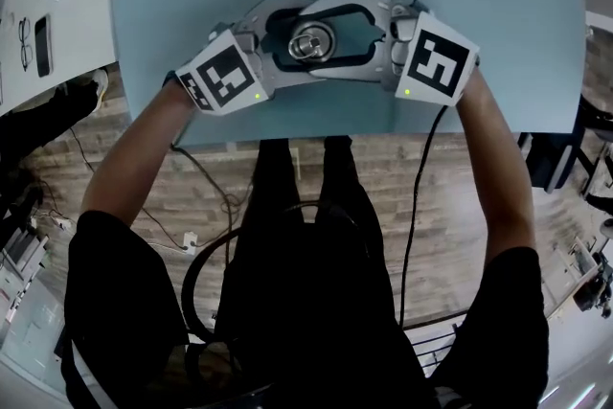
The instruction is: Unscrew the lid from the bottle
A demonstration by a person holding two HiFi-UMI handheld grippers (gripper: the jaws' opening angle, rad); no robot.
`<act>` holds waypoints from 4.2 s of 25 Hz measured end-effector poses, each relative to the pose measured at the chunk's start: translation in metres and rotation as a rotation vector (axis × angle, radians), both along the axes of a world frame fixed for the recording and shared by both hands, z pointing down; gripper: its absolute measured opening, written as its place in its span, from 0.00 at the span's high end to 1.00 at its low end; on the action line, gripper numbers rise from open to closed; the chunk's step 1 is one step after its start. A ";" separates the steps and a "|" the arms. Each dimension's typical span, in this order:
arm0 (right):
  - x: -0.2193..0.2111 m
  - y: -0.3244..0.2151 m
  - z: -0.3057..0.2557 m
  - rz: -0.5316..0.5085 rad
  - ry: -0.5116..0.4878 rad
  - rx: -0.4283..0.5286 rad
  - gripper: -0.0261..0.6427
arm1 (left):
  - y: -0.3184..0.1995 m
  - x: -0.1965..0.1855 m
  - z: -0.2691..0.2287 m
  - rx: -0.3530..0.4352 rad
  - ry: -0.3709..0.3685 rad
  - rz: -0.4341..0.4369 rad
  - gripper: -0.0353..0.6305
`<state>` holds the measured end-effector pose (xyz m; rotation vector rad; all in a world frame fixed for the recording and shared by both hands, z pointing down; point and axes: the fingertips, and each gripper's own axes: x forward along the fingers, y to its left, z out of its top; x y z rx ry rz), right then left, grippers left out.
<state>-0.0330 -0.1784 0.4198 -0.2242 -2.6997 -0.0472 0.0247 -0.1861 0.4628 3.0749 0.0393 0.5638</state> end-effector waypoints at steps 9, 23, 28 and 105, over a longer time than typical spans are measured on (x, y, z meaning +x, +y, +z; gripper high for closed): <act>-0.001 0.002 0.000 -0.075 0.026 -0.024 0.57 | 0.004 -0.001 0.001 -0.001 -0.040 0.101 0.38; 0.007 -0.008 -0.004 0.111 -0.015 -0.030 0.49 | -0.004 -0.010 0.003 -0.019 -0.034 -0.087 0.31; 0.013 -0.003 -0.004 0.215 -0.033 -0.009 0.49 | -0.004 -0.015 0.005 -0.036 -0.009 -0.190 0.26; -0.006 -0.022 -0.002 0.723 -0.037 0.096 0.57 | -0.030 -0.012 -0.001 0.067 0.118 -0.727 0.38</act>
